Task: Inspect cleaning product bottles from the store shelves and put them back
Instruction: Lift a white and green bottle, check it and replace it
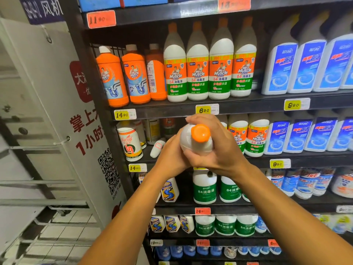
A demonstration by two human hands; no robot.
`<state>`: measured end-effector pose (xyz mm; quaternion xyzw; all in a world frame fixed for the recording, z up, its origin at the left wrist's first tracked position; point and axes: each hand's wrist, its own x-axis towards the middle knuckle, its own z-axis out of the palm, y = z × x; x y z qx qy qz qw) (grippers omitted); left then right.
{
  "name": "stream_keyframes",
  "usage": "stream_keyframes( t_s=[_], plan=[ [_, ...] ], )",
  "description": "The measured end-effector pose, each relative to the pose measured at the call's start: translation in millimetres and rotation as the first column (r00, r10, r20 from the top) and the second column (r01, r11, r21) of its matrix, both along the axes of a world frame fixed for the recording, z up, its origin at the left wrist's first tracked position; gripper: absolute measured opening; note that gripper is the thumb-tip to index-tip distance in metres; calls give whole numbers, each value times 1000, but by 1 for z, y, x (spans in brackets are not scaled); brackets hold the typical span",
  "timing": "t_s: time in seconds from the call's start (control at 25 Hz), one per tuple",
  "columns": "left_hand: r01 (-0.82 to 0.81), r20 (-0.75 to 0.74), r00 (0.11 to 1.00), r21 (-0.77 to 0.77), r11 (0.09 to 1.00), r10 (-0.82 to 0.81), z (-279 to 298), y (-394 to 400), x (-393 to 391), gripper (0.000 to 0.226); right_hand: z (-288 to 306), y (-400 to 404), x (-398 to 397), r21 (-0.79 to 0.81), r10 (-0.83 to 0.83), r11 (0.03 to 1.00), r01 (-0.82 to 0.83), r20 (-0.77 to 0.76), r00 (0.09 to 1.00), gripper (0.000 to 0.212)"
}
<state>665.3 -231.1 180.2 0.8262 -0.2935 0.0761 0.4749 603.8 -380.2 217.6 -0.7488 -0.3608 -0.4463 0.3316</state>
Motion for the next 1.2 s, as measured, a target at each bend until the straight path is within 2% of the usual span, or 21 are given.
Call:
stream_keyframes(
  t_s=[0.12,0.24,0.36,0.48,0.56,0.64,0.72,0.76,0.84,0.88,1.04,1.12,1.2],
  plan=[
    [119,-117,986,-4,993,-119,-6,2,-1,75,12,-4,5,310,91,951,6,-296,951,52],
    [197,-235,946,-124,973,-221,-19,2,-11,76,25,-8,18,479,148,875,64,-393,908,39],
    [227,-341,895,-212,951,-290,-21,-1,-22,65,29,-10,31,510,139,838,194,-544,828,18],
    [217,-378,878,-234,948,-294,-21,-2,-31,57,24,-13,36,535,168,811,238,-602,780,20],
    [204,-411,858,-280,938,-309,-22,-2,-38,53,24,-16,38,517,195,825,227,-638,744,21],
    [196,-459,813,-361,912,-357,-23,-1,-46,44,24,-22,41,478,222,845,239,-721,657,25],
    [154,-539,723,-483,862,-432,-20,0,-53,45,20,-28,43,496,319,834,241,-790,523,31],
    [113,-584,660,-545,831,-473,-16,-1,-55,51,17,-30,44,559,430,794,239,-794,431,38],
    [19,-655,517,-635,772,-551,-8,-5,-60,63,9,-30,46,715,672,646,266,-699,245,56],
    [-19,-678,449,-658,753,-582,-2,-7,-61,67,4,-29,48,757,739,588,285,-646,190,60],
    [-80,-774,220,-621,780,-594,21,-9,-63,90,-18,-27,51,760,797,502,413,-592,122,49],
    [-138,-793,163,-607,783,-587,26,-9,-63,94,-25,-26,51,759,810,476,444,-575,115,45],
    [-171,-798,157,-602,780,-582,26,-9,-64,95,-29,-24,49,760,813,473,445,-572,112,41]
  ],
)
